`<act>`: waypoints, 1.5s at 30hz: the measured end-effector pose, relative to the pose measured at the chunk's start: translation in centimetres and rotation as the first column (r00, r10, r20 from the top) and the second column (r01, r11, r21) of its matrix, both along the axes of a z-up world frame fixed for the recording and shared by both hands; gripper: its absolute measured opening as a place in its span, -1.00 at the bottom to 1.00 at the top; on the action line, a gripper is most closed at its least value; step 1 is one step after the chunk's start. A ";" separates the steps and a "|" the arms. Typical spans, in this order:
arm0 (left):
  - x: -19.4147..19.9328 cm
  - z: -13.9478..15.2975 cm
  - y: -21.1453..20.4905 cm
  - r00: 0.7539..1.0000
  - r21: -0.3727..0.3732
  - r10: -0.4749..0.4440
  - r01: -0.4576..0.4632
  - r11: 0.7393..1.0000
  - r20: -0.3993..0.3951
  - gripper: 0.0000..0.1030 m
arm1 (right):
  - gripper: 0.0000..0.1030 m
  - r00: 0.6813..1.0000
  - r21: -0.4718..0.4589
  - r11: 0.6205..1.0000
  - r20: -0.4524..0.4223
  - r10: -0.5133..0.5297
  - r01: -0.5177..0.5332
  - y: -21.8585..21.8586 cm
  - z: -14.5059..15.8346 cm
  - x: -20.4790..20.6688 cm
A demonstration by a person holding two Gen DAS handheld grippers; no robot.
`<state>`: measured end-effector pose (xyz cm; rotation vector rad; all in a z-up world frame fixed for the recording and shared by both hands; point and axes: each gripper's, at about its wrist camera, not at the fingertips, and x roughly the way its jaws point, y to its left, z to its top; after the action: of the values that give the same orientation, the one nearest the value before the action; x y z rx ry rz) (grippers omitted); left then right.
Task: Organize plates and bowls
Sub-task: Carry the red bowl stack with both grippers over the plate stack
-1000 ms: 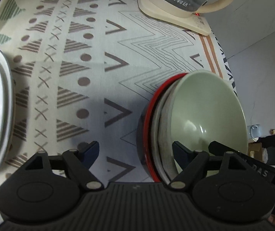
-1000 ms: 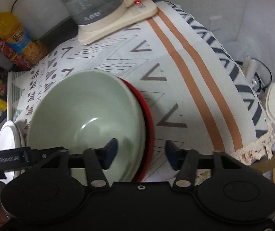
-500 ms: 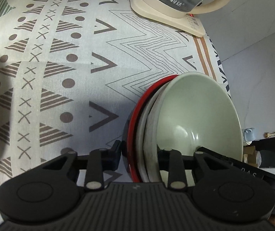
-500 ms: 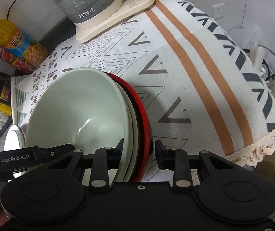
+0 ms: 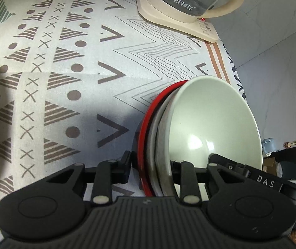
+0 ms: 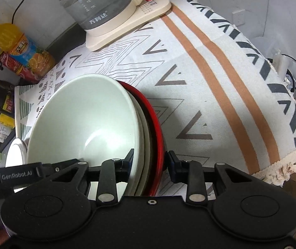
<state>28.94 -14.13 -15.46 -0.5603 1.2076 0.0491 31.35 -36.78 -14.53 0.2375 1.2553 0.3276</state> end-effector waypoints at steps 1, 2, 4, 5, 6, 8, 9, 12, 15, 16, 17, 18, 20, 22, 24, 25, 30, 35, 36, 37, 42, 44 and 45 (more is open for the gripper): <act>0.0 0.1 0.2 1.000 0.005 0.003 -0.003 1.000 0.001 -0.47 | -0.40 1.000 0.000 1.000 0.001 0.006 -0.006 0.3 0.1 0.0; 0.0 0.2 0.4 1.000 0.007 0.007 -0.007 1.000 0.005 -0.48 | -0.40 1.000 -0.006 1.000 0.005 0.013 -0.013 0.6 0.2 -0.1; -0.1 0.7 0.8 1.000 0.015 0.014 -0.014 1.000 0.013 -0.47 | -0.40 1.000 -0.008 1.000 0.018 0.022 -0.022 1.3 0.5 -0.1; -0.2 0.9 1.1 1.000 0.019 0.019 -0.019 1.000 0.020 -0.47 | -0.40 0.999 -0.005 1.000 0.024 0.024 -0.024 1.6 0.6 -0.2; -0.3 1.0 1.4 0.999 0.020 0.024 -0.025 0.999 0.026 -0.47 | -0.40 0.999 0.001 1.000 0.029 0.023 -0.023 1.9 0.8 -0.1; -0.5 1.3 2.1 0.998 0.015 0.043 -0.043 0.999 0.035 -0.47 | -0.40 0.999 0.006 0.999 0.038 0.033 -0.033 2.5 1.1 0.0; -0.7 1.4 2.5 0.998 0.011 0.052 -0.053 0.999 0.036 -0.47 | -0.40 0.998 0.007 0.999 0.042 0.040 -0.040 2.9 1.2 0.0; -1.3 1.9 3.5 0.996 0.005 0.077 -0.078 0.997 0.041 -0.47 | -0.40 0.997 0.011 0.998 0.052 0.062 -0.062 4.0 1.6 0.1; -2.1 2.5 4.5 0.993 0.007 0.102 -0.103 0.995 0.056 -0.47 | -0.40 0.994 0.019 0.996 0.068 0.083 -0.084 5.1 2.2 0.0; -2.4 2.7 4.8 0.992 0.009 0.111 -0.111 0.994 0.060 -0.47 | -0.40 0.994 0.021 0.996 0.071 0.089 -0.090 5.4 2.3 -0.1; -2.7 3.0 5.0 0.991 0.011 0.117 -0.118 0.993 0.065 -0.47 | -0.40 0.993 0.023 0.995 0.075 0.095 -0.097 5.7 2.5 -0.2; -3.0 3.2 5.3 0.990 0.012 0.124 -0.125 0.992 0.069 -0.47 | -0.40 0.992 0.024 0.994 0.079 0.103 -0.105 6.1 2.6 -0.3; -3.6 3.6 5.9 0.988 0.011 0.138 -0.139 0.990 0.075 -0.47 | -0.40 0.990 0.031 0.993 0.085 0.115 -0.118 6.6 2.8 -0.5; -4.2 3.8 6.5 0.985 0.009 0.152 -0.153 0.988 0.076 -0.47 | -0.40 0.988 0.038 0.991 0.087 0.126 -0.130 7.2 2.9 -0.8; -4.9 4.0 7.1 0.983 0.011 0.164 -0.165 0.986 0.079 -0.47 | -0.40 0.986 0.042 0.989 0.091 0.137 -0.141 7.8 3.0 -1.1; -5.2 4.1 7.3 0.982 0.011 0.171 -0.172 0.985 0.079 -0.47 | -0.40 0.985 0.043 0.988 0.094 0.142 -0.146 8.1 3.1 -1.3; -7.0 4.5 8.6 0.976 0.014 0.204 -0.206 0.978 0.082 -0.47 | -0.40 0.981 0.052 0.984 0.105 0.163 -0.169 9.6 3.5 -2.3; -8.9 5.4 10.1 0.967 0.010 0.235 -0.237 0.971 0.096 -0.47 | -0.40 0.975 0.058 0.979 0.118 0.186 -0.194 11.3 4.3 -3.3; -9.2 5.6 10.4 0.966 0.009 0.241 -0.243 0.970 0.099 -0.47 | -0.40 0.974 0.058 0.978 0.121 0.191 -0.199 11.7 4.5 -3.5; -9.6 5.7 10.7 0.964 0.006 0.247 -0.249 0.968 0.102 -0.47 | -0.40 0.973 0.059 0.977 0.124 0.195 -0.203 12.0 4.6 -3.7; -11.5 6.6 12.5 0.951 -0.003 0.286 -0.288 0.958 0.116 -0.47 | -0.40 0.965 0.063 0.971 0.140 0.221 -0.232 14.0 5.5 -4.6; -12.2 7.0 13.3 0.946 -0.002 0.301 -0.303 0.953 0.123 -0.47 | -0.40 0.961 0.063 0.967 0.146 0.236 -0.247 14.9 5.8 -4.9; -12.6 7.1 13.7 0.942 -0.004 0.310 -0.312 0.950 0.127 -0.47 | -0.40 0.959 0.067 0.965 0.148 0.241 -0.252 15.4 5.9 -5.0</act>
<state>16.37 -0.45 -8.33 -0.7255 0.9863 0.2877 26.34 -21.37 -8.63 0.1273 1.1353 0.6040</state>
